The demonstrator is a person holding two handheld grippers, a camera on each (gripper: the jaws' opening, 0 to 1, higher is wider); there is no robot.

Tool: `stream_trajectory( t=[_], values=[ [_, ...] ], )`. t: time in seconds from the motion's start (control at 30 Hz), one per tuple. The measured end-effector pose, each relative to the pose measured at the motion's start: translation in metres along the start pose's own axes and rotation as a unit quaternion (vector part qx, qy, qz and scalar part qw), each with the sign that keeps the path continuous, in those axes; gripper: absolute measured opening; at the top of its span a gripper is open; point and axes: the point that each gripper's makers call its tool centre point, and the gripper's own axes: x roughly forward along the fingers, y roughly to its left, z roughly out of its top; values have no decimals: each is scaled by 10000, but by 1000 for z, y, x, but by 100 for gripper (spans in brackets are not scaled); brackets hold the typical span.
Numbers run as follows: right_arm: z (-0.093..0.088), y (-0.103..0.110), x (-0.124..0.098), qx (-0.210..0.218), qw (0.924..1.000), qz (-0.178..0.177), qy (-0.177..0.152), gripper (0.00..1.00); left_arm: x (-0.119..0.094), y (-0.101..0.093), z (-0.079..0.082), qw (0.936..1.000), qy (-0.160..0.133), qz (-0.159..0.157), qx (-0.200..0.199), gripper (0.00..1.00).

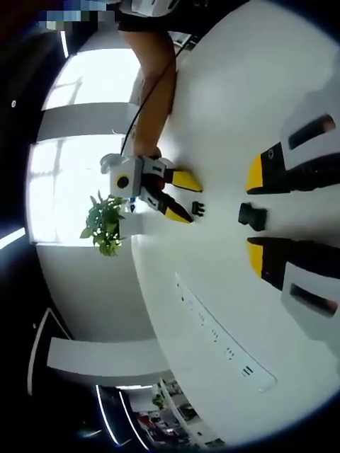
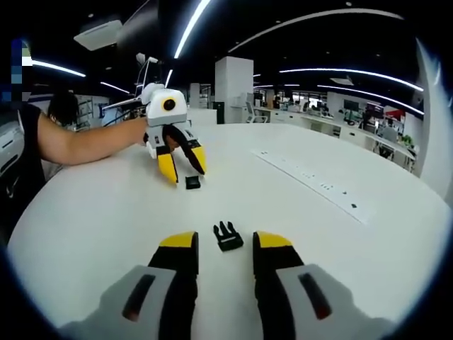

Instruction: Snap the two parts of the plastic buckle together until the buckle closes and remains connected.

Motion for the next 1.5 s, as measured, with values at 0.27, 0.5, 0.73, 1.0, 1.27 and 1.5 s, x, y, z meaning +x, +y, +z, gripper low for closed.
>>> stream_trajectory(
  t=[0.27,0.5,0.73,1.0,1.27,1.5],
  values=[
    [0,1,2,-17,10000,5,5,29,-2,0,-2,10000,33,-29,-23,23],
    [0,5,2,6,9999,102,-4,26,-2,0,-2,10000,31,-49,-30,21],
    [1,7,2,5,9999,150,-16,22,-3,-2,-2,10000,23,-80,-36,19],
    [2,8,5,0,9999,119,-27,21,-3,0,-2,10000,15,-55,-59,19],
    [3,3,6,6,10000,54,-22,18,-2,0,-1,10000,-1,-32,-68,18],
    [3,2,5,4,10000,27,-51,17,-1,0,0,10000,-26,-1,-93,19]
  ],
)
